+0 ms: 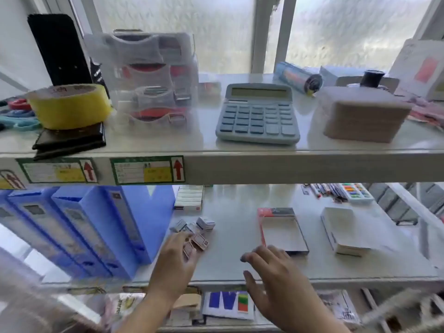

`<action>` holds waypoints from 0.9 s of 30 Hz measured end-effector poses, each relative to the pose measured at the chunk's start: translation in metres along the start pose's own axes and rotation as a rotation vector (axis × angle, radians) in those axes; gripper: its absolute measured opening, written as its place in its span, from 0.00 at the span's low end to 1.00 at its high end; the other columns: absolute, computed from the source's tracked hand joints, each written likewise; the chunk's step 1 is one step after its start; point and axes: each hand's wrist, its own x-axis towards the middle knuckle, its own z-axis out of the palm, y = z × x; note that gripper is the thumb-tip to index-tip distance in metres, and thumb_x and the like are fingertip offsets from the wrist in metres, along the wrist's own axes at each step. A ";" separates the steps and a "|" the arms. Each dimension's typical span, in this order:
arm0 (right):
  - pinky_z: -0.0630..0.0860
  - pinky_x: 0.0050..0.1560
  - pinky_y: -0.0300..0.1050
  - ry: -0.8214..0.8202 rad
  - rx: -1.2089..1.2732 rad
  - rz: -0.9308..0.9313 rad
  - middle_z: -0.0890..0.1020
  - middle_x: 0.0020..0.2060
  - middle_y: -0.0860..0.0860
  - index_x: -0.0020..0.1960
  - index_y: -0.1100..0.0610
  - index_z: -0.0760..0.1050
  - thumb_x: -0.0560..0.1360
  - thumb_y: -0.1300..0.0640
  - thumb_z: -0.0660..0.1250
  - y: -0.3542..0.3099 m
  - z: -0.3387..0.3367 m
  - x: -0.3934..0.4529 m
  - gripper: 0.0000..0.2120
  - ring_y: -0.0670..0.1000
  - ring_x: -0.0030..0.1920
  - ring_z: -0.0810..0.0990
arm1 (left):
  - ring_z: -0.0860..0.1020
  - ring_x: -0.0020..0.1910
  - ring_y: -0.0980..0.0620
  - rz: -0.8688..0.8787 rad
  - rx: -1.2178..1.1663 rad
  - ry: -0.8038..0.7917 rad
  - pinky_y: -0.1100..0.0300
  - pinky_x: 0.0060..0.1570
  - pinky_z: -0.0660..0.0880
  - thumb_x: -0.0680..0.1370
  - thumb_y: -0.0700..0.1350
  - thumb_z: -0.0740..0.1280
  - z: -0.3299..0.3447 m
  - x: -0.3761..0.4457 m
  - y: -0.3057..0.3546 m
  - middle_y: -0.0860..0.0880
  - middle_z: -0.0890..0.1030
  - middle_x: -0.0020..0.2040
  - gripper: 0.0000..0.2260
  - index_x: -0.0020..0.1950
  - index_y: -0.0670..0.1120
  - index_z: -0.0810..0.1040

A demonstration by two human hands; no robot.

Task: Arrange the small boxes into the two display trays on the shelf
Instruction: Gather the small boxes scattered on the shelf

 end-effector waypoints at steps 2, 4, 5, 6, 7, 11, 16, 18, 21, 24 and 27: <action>0.78 0.43 0.41 -0.013 0.004 0.024 0.79 0.43 0.44 0.51 0.48 0.76 0.70 0.50 0.66 -0.001 0.012 -0.001 0.10 0.48 0.44 0.78 | 0.75 0.56 0.45 -0.064 0.116 -0.042 0.51 0.55 0.73 0.73 0.41 0.70 0.012 0.020 -0.010 0.46 0.77 0.56 0.17 0.61 0.47 0.74; 0.77 0.41 0.39 -0.056 0.035 0.073 0.79 0.42 0.44 0.50 0.48 0.76 0.70 0.51 0.65 -0.002 0.024 -0.007 0.09 0.47 0.42 0.78 | 0.73 0.58 0.42 -0.120 0.261 -0.097 0.49 0.56 0.71 0.74 0.47 0.69 0.023 0.046 -0.020 0.43 0.74 0.61 0.20 0.65 0.46 0.71; 0.76 0.41 0.39 -0.056 0.044 0.078 0.78 0.41 0.45 0.49 0.49 0.76 0.70 0.51 0.64 -0.001 0.031 -0.009 0.08 0.47 0.41 0.78 | 0.72 0.59 0.41 -0.135 0.319 -0.111 0.48 0.56 0.71 0.75 0.49 0.68 0.030 0.060 -0.026 0.42 0.73 0.63 0.22 0.67 0.46 0.69; 0.75 0.41 0.39 -0.065 0.046 0.091 0.77 0.40 0.45 0.49 0.49 0.76 0.70 0.51 0.63 -0.002 0.035 -0.011 0.08 0.47 0.41 0.77 | 0.71 0.60 0.41 -0.160 0.366 -0.131 0.47 0.57 0.71 0.75 0.51 0.67 0.035 0.071 -0.031 0.42 0.71 0.65 0.24 0.68 0.46 0.67; 0.74 0.41 0.39 -0.062 0.045 0.099 0.77 0.40 0.44 0.48 0.49 0.76 0.71 0.51 0.63 -0.002 0.039 -0.013 0.08 0.46 0.40 0.77 | 0.71 0.61 0.40 -0.187 0.401 -0.151 0.47 0.58 0.70 0.75 0.53 0.66 0.039 0.082 -0.038 0.42 0.70 0.67 0.25 0.70 0.46 0.65; 0.76 0.42 0.42 -0.109 0.032 0.170 0.78 0.40 0.45 0.50 0.49 0.76 0.72 0.49 0.62 -0.001 0.053 -0.014 0.09 0.46 0.41 0.77 | 0.73 0.59 0.37 -0.365 0.404 -0.275 0.47 0.56 0.72 0.78 0.52 0.63 0.044 0.107 -0.061 0.39 0.74 0.63 0.19 0.64 0.43 0.69; 0.71 0.51 0.36 -0.212 0.151 0.356 0.77 0.50 0.42 0.60 0.49 0.73 0.78 0.46 0.59 -0.001 0.065 0.023 0.13 0.42 0.49 0.73 | 0.73 0.59 0.37 -0.386 0.279 -0.287 0.49 0.56 0.71 0.80 0.49 0.61 0.044 0.098 -0.079 0.38 0.77 0.61 0.14 0.63 0.44 0.73; 0.74 0.54 0.43 -0.234 0.225 0.454 0.79 0.51 0.46 0.63 0.49 0.72 0.78 0.45 0.60 0.004 0.081 0.054 0.16 0.44 0.50 0.76 | 0.73 0.59 0.38 -0.378 0.198 -0.246 0.49 0.56 0.71 0.79 0.47 0.63 0.042 0.094 -0.078 0.38 0.76 0.61 0.16 0.66 0.45 0.73; 0.74 0.59 0.51 -0.266 0.291 0.605 0.79 0.58 0.53 0.68 0.52 0.68 0.77 0.45 0.62 0.020 0.113 0.105 0.22 0.52 0.56 0.78 | 0.71 0.59 0.39 -0.327 0.135 -0.162 0.47 0.58 0.70 0.77 0.47 0.67 0.040 0.087 -0.069 0.40 0.72 0.61 0.18 0.66 0.46 0.72; 0.67 0.67 0.52 -0.284 0.284 0.676 0.72 0.69 0.57 0.74 0.56 0.61 0.77 0.44 0.64 0.030 0.146 0.148 0.30 0.57 0.68 0.70 | 0.71 0.59 0.43 -0.266 0.097 -0.082 0.49 0.57 0.71 0.75 0.46 0.70 0.034 0.074 -0.062 0.43 0.71 0.60 0.20 0.66 0.48 0.70; 0.65 0.68 0.52 -0.318 0.337 0.686 0.68 0.72 0.57 0.75 0.56 0.58 0.73 0.42 0.68 0.039 0.170 0.173 0.38 0.58 0.71 0.67 | 0.71 0.60 0.45 -0.242 0.074 -0.074 0.53 0.58 0.71 0.75 0.46 0.71 0.027 0.060 -0.062 0.45 0.71 0.61 0.25 0.69 0.48 0.67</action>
